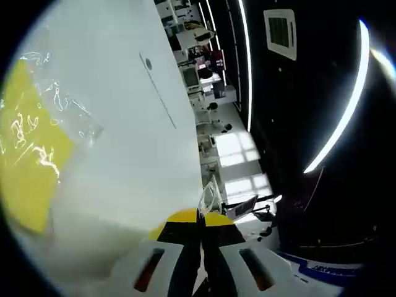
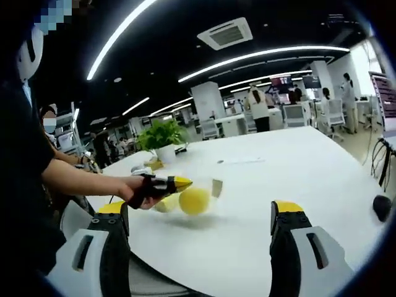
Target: Compare the silicone blocks by pressing each to a similar depth, holding the contact briefly, and releasing to observe deformation and rebound differences across the visible hardness samples.
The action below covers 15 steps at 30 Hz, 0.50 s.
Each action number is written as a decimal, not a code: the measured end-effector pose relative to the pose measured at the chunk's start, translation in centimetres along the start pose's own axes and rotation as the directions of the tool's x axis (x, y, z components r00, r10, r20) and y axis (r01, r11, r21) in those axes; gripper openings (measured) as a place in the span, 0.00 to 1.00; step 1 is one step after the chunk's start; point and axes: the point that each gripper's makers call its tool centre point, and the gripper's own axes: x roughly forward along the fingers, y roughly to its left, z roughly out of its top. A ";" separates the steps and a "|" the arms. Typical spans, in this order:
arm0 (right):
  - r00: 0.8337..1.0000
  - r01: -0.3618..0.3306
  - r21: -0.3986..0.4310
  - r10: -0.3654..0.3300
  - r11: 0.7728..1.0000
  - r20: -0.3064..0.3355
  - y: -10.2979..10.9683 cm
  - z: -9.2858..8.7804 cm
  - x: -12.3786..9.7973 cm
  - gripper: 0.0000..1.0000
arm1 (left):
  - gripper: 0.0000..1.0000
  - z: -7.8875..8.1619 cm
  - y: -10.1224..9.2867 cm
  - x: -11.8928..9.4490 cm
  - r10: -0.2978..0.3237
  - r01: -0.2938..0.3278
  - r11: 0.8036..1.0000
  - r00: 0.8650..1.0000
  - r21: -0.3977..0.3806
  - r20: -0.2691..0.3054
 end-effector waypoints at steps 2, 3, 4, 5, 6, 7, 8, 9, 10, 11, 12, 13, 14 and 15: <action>1.000 0.014 -0.038 -0.015 0.999 -0.017 -0.2 -0.2 0.0 0.90 | 0.00 0.3 0.6 0.3 0.023 -0.023 0.999 1.000 0.022 0.000; 1.000 0.010 -0.033 -0.011 0.999 -0.015 -0.2 -0.1 0.0 0.90 | 0.00 0.4 0.9 0.5 0.036 -0.036 0.999 0.999 0.028 0.000; 1.000 0.009 -0.020 -0.009 1.000 -0.006 -0.2 0.1 0.0 0.90 | 0.00 0.6 1.3 0.7 0.048 -0.048 0.998 0.999 0.035 0.000; 1.000 0.008 -0.011 -0.008 1.000 0.004 -0.2 0.3 0.0 0.90 | 0.00 0.7 1.4 0.9 0.054 -0.053 0.998 0.999 0.036 -0.001; 1.000 0.010 -0.006 -0.010 1.000 0.005 -0.3 0.4 -0.1 0.90 | 0.00 0.8 1.7 1.1 0.066 -0.065 0.997 0.998 0.039 -0.003; 1.000 0.019 -0.007 -0.019 1.000 0.006 -0.5 0.4 -0.1 0.90 | 0.00 0.8 1.9 1.3 0.078 -0.078 0.996 0.997 0.050 -0.006; 0.999 0.041 -0.023 -0.041 0.999 0.014 -0.9 0.6 -0.1 0.91 | 0.00 0.7 2.2 1.6 0.091 -0.089 0.993 0.996 0.079 -0.017; 0.999 0.041 -0.026 -0.040 0.999 0.018 -0.9 0.7 -0.1 0.92 | 0.00 0.7 2.5 1.8 0.098 -0.095 0.991 0.995 0.089 -0.025; 0.999 0.038 -0.021 -0.037 0.999 0.023 -0.9 0.9 -0.1 0.92 | 0.00 0.7 2.7 2.0 0.109 -0.106 0.990 0.994 0.089 -0.029; 0.999 0.039 -0.017 -0.039 0.999 0.022 -1.0 1.0 -0.1 0.92 | 0.00 0.6 3.0 2.1 0.118 -0.115 0.989 0.992 0.095 -0.034; 0.999 0.042 -0.017 -0.042 0.999 0.023 -1.1 1.0 -0.1 0.92 | 0.00 0.6 3.2 2.2 0.127 -0.123 0.987 0.991 0.103 -0.041; 0.999 0.043 -0.019 -0.042 0.999 0.023 -1.1 1.1 -0.1 0.92 | 0.00 0.6 3.5 2.4 0.140 -0.133 0.984 0.989 0.119 -0.047; 0.999 0.040 -0.018 -0.039 0.999 0.023 -1.0 1.2 -0.1 0.92 | 0.00 0.6 3.8 2.5 0.146 -0.138 0.982 0.988 0.130 -0.053; 0.999 0.036 -0.019 -0.036 0.999 0.024 -1.0 1.3 -0.1 0.91 | 0.00 0.6 3.9 2.8 0.145 -0.135 0.980 0.987 0.144 -0.065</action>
